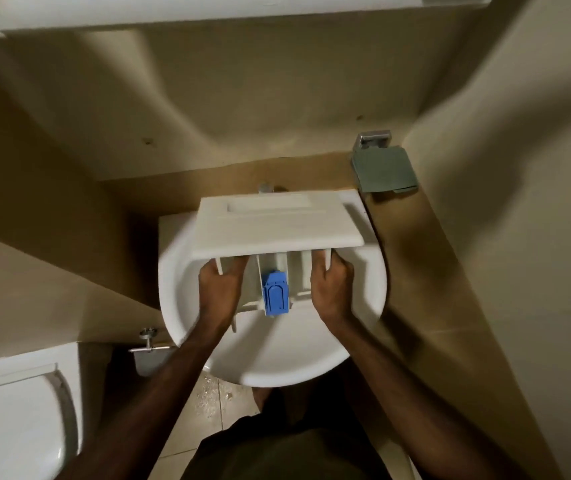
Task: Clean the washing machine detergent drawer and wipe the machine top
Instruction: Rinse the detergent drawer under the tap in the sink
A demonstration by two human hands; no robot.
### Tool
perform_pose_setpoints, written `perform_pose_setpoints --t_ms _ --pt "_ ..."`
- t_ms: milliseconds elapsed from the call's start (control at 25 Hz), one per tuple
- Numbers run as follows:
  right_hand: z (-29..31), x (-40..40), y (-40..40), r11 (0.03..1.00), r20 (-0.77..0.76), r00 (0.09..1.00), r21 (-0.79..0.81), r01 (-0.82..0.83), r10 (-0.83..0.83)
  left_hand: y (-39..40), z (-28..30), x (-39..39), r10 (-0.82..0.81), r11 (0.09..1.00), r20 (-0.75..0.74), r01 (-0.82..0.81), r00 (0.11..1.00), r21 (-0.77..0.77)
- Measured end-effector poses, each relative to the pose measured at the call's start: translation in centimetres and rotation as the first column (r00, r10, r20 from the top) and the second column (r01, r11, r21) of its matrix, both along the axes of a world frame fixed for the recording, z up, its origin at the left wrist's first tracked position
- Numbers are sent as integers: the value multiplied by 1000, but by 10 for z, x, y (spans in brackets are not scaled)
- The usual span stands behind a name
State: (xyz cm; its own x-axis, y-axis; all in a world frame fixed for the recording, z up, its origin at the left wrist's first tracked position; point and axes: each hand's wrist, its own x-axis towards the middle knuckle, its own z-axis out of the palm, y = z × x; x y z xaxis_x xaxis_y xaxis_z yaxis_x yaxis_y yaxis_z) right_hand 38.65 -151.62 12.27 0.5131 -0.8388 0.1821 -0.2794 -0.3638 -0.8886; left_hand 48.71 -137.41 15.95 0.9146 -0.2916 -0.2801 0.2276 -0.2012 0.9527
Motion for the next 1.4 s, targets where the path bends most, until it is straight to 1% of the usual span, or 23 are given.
perform_pose_setpoints --t_ms 80,120,160,200,240,320,360,480,560,600,640,680,720,760,800,880,1040,1120,1200,1240,1280,1360,1400 --pt "9 4 -9 998 28 999 -61 -20 22 5 9 -3 -10 1000 42 11 999 -22" --pt "15 3 -11 997 -13 998 -57 -57 57 9 13 -7 -33 999 53 34 998 -2" --pt "15 2 -13 996 -52 995 -1 -87 87 11 16 -10 -58 998 69 55 996 44" --pt "13 1 -13 996 -82 995 65 -57 62 12 16 -10 -54 993 116 41 992 112" --pt "8 1 -11 995 -76 997 102 -13 21 11 10 -6 -42 993 115 29 992 119" --pt "1 0 -2 999 -69 998 46 -1 4 5 2 -1 18 993 42 -23 999 116" --pt "0 -2 2 999 -60 998 33 -16 18 3 1 -2 37 994 17 -38 999 107" --pt "9 2 -6 1000 53 999 -27 -3 4 2 2 -8 29 996 166 -43 986 78" --pt "12 2 -12 993 125 992 105 -43 30 10 -2 -9 -32 981 145 4 989 195" --pt "16 0 -15 987 109 992 144 -71 56 12 -3 -8 -61 971 128 30 990 235" --pt "12 0 -15 993 49 997 97 -70 66 14 -9 -4 -70 972 130 38 989 232" --pt "5 -3 -14 998 -47 997 6 -67 67 14 -16 -1 -88 965 174 41 981 260" --pt "-3 -7 -11 995 -133 988 -56 -81 73 11 -16 0 -67 968 166 24 984 250" --pt "-2 -8 -7 995 -154 986 -70 -71 60 7 -8 -1 -46 971 115 17 992 238" --pt "-5 -8 -5 994 -138 989 -90 -66 53 4 -4 -1 -29 980 71 15 997 196" --pt "3 -3 -7 991 -105 994 -120 -51 39 -1 5 -2 7 992 58 -14 998 129" --pt "14 -2 -11 965 -32 999 -260 5 -14 8 11 -1 6 996 152 -19 988 83" --pt "8 -1 -7 970 -81 997 -241 -36 17 8 7 2 -53 990 153 31 987 140" --pt "4 2 -5 980 -110 994 -198 -31 9 6 5 -1 -26 994 70 19 997 110" --pt "3 0 -5 978 -113 994 -208 -32 9 6 9 -1 -10 998 62 6 998 58" --pt "5 -2 -5 965 -105 994 -256 -62 36 5 9 -1 -29 998 75 25 997 51" --pt "7 1 -10 938 -163 984 -327 -116 65 7 12 0 -57 998 56 56 997 29" --pt "8 5 -11 954 -162 984 -278 -112 69 4 16 2 -38 999 22 38 999 5"
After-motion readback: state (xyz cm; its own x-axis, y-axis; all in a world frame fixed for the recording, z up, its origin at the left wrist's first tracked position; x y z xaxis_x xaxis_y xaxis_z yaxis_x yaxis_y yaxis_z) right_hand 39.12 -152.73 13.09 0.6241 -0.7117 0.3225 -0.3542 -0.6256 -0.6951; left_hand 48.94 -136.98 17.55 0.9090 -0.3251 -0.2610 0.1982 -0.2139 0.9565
